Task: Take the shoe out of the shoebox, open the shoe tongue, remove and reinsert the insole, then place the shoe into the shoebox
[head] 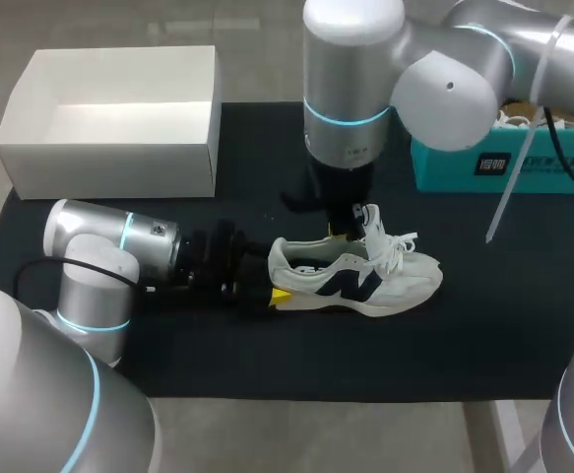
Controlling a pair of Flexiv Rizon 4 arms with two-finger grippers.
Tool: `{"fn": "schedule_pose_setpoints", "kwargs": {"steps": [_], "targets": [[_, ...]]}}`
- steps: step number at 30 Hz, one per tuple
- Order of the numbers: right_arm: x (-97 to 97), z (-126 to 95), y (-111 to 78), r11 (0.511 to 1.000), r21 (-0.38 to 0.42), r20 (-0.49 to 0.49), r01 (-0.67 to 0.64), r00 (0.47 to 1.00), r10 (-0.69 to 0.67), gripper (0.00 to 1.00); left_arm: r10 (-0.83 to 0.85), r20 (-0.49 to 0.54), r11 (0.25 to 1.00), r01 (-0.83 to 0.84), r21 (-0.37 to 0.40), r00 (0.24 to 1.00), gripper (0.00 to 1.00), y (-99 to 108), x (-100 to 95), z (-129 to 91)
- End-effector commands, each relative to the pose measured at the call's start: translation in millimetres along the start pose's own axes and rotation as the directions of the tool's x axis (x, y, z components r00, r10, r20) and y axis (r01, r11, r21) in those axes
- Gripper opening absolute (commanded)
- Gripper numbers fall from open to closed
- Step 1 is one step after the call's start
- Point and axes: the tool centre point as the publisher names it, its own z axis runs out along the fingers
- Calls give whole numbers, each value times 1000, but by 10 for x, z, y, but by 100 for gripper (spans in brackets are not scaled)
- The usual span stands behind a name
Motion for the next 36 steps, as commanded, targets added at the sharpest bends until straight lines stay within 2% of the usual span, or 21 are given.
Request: {"fn": "schedule_pose_setpoints", "kwargs": {"steps": [1,5,8,12,18,24,30,36], "targets": [[-76,183,53,1000,14,3,1,1000,-1,0,0,-1,1000,0,1,1000,0,3,-4,2],[-170,325,4,1000,22,11,-3,1000,3,0,0,-1,1000,0,1,1000,0,3,-4,2],[-239,424,-33,998,59,0,-6,1000,6,0,0,-1,1000,0,1,1000,0,3,-4,2],[-262,531,-71,998,61,-14,-7,1000,8,0,0,-1,1000,0,1,1000,0,3,-4,2],[-199,698,-114,998,56,-49,-29,998,32,0,0,-1,1000,0,1,1000,0,3,-4,2],[-27,821,-157,997,55,-92,-58,994,63,0,0,-1,1000,0,1,1000,0,3,-4,2],[137,823,-176,996,36,-115,-77,990,81,0,0,-1,1000,0,1,1000,0,3,-4,2],[101,855,-204,995,13,-131,-95,987,96,0,0,-1,1000,0,1,1000,0,3,-4,2]]}}
